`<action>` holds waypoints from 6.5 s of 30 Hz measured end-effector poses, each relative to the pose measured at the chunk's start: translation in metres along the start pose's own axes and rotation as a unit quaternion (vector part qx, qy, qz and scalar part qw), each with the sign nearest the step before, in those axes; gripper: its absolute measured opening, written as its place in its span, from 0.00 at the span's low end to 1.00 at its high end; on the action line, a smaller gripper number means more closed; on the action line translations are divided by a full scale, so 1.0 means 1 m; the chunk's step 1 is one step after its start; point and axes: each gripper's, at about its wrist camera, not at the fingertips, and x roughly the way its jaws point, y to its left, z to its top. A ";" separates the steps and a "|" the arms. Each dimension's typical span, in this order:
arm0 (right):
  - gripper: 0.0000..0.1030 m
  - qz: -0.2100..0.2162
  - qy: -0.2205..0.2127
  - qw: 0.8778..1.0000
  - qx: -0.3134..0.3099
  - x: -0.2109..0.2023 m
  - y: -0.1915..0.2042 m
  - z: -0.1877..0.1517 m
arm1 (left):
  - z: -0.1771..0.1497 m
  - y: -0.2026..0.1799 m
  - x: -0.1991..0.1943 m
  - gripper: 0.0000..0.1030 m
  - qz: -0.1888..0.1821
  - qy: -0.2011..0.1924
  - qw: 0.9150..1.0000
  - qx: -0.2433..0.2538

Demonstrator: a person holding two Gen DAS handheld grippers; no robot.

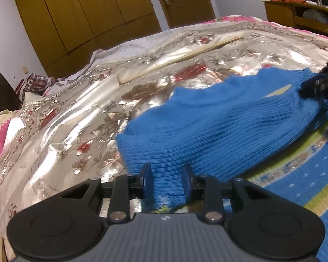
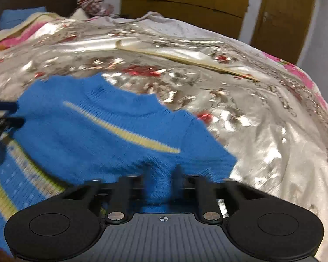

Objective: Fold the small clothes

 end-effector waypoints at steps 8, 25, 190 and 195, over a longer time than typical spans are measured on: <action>0.05 -0.031 -0.002 0.999 0.022 0.023 -0.006 0.006 | -0.009 0.012 0.003 0.44 0.037 0.009 0.999 -0.005; 0.28 0.046 0.008 0.999 0.029 0.004 0.022 0.005 | 0.010 0.018 0.015 0.46 0.046 0.001 0.999 0.014; 0.01 0.059 -0.047 0.949 0.305 -0.001 -0.084 -0.018 | 0.024 0.125 0.032 0.39 -0.218 0.069 0.911 -0.342; 0.02 0.059 -0.035 0.952 0.297 -0.001 -0.081 -0.020 | 0.019 0.087 0.039 0.38 -0.177 0.101 0.940 -0.274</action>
